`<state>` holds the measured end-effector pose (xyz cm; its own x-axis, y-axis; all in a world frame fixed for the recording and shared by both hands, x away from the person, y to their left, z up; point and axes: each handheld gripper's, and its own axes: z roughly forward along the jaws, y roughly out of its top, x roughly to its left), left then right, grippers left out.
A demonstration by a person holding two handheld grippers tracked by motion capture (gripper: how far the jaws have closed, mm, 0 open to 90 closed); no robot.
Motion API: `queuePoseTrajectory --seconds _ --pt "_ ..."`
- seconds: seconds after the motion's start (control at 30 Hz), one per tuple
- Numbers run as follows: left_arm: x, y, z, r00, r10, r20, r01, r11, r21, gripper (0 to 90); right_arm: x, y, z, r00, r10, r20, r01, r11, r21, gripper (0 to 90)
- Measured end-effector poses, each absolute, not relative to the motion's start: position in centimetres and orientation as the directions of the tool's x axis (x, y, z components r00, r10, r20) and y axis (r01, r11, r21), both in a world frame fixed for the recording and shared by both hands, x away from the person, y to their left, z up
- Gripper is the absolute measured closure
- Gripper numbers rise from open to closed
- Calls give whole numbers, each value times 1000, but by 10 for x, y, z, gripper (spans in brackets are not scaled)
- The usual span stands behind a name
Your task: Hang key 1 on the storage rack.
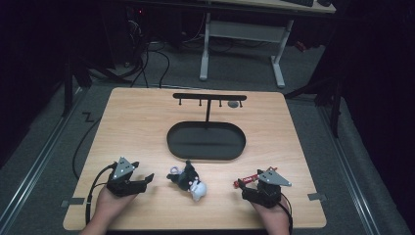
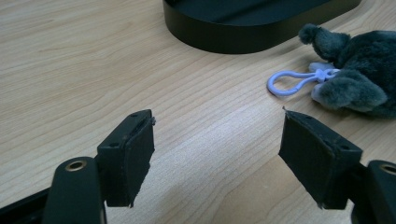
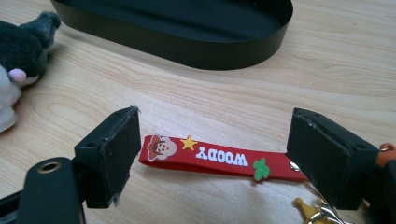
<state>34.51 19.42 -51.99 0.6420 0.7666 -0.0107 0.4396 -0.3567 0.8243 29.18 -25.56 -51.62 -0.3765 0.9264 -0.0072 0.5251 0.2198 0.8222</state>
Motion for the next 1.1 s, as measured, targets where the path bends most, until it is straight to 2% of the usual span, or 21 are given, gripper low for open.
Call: queuePoseTrajectory --seconds 0.53,1.1 --pt "343 194 -517 642 766 -28 439 -338 833 261 292 -256 -516 -391 921 -2 527 225 819 181" --pt "336 187 -514 663 749 24 393 -375 839 244 290 -246 -512 -445 895 -26 556 299 775 228"
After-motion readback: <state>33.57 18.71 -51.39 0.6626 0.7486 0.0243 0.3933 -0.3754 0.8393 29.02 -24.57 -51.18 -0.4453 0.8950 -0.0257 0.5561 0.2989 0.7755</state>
